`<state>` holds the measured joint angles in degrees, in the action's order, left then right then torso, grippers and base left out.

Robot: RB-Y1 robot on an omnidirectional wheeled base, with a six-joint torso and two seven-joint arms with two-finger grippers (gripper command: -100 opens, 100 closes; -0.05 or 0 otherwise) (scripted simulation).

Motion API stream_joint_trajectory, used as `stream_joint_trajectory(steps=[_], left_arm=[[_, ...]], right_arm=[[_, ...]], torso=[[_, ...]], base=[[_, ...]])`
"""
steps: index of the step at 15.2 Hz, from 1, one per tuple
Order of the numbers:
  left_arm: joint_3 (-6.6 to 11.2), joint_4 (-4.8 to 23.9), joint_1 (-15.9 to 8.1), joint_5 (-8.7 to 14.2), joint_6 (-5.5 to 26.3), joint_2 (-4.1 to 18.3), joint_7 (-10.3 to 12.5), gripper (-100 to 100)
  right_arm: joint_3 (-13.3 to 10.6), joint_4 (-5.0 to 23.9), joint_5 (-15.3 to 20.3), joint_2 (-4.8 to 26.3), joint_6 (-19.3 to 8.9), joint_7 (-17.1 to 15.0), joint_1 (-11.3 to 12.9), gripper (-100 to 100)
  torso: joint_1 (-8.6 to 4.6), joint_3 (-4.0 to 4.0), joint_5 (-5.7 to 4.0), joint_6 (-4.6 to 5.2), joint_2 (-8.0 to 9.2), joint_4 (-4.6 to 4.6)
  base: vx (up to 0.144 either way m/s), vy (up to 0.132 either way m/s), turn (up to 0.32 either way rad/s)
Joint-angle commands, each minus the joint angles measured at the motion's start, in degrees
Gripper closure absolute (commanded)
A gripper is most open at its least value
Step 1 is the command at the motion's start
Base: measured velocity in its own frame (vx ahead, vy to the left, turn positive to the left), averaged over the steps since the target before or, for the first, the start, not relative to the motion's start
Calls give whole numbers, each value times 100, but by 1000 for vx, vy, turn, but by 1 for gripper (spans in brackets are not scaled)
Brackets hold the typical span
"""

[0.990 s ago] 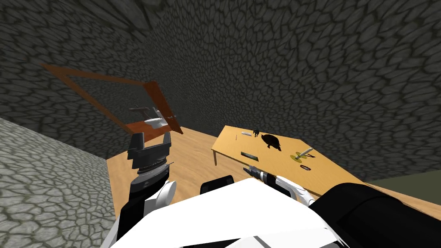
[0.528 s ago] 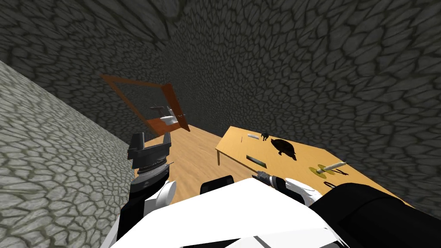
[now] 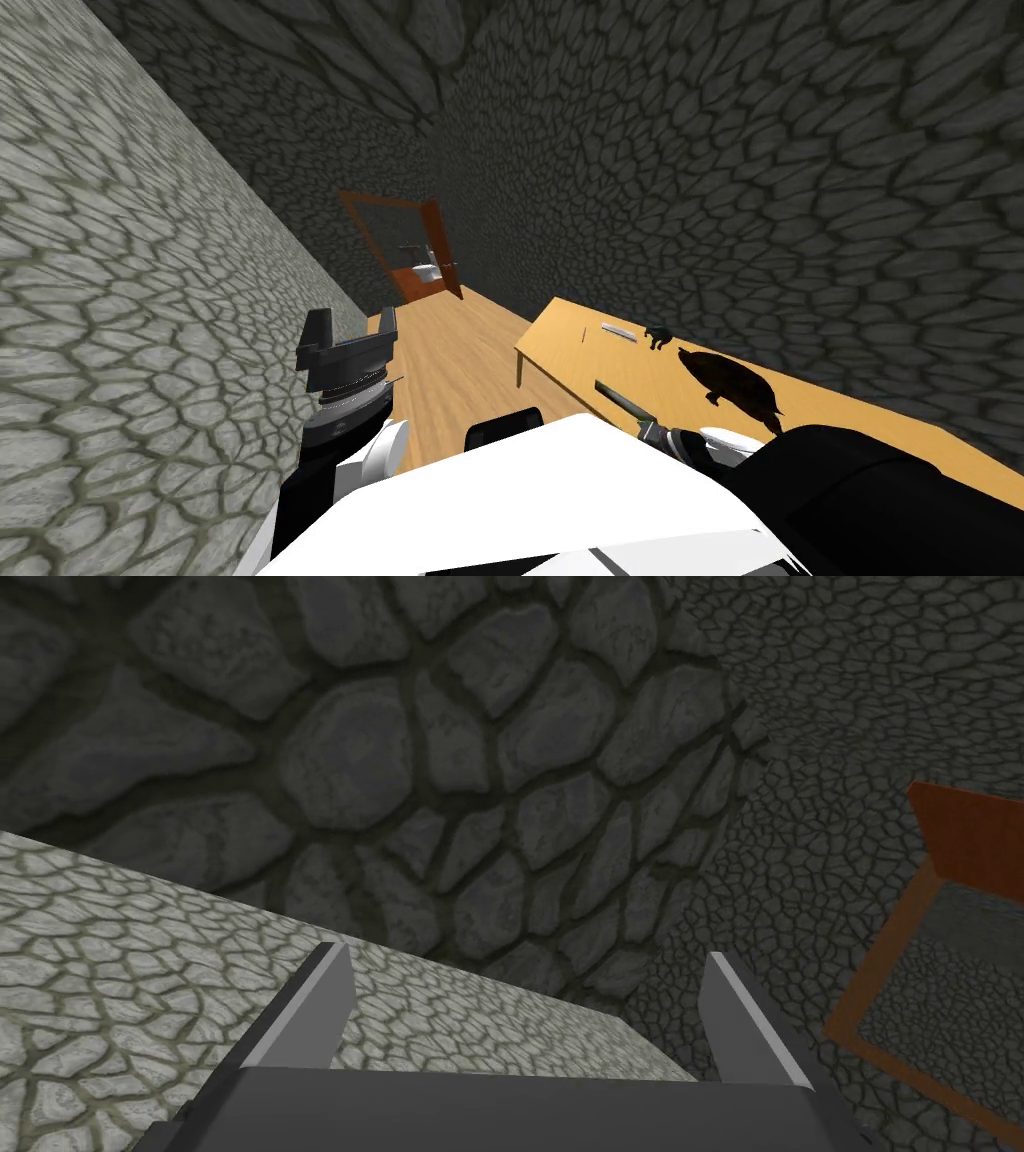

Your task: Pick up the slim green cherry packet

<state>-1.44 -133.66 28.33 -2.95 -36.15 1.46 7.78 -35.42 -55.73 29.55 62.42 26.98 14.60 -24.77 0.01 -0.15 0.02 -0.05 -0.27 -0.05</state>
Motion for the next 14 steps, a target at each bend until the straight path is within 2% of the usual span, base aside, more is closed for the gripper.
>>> stream_joint_trajectory(steps=[1,2,6,7,8,10,14], left_arm=[[0,0,0,0,0,0,0,0],[0,0,0,0,0,0,0,0],[0,0,0,0,0,0,0,0],[0,0,0,0,0,0,0,0],[1,0,1,0,0,0,0,0],[1,0,1,0,0,0,0,0],[0,0,0,0,0,0,0,0]], right_arm=[[-278,286,164,184,-3,50,20,-100],[-278,336,164,184,-3,50,20,-100],[-806,957,454,289,102,161,104,-100],[-806,957,454,289,102,161,104,-100],[-921,1067,513,273,126,183,124,-100],[-921,1067,513,273,126,183,124,-100],[-1314,1382,700,120,212,247,195,-100]], torso=[[0,0,0,0,0,0],[0,-3,1,-3,-5,-1],[-4,-6,-1,-4,-12,-2],[-6,-11,0,-5,-19,-3],[-7,-10,-3,4,-17,-4],[-2,-3,-3,6,-5,-2],[1,-1,-2,-1,-2,0]], base=[[71,-5,422],[65,-14,282],[78,-20,382],[88,-40,241],[67,-34,132],[38,-20,68],[57,-23,261]])
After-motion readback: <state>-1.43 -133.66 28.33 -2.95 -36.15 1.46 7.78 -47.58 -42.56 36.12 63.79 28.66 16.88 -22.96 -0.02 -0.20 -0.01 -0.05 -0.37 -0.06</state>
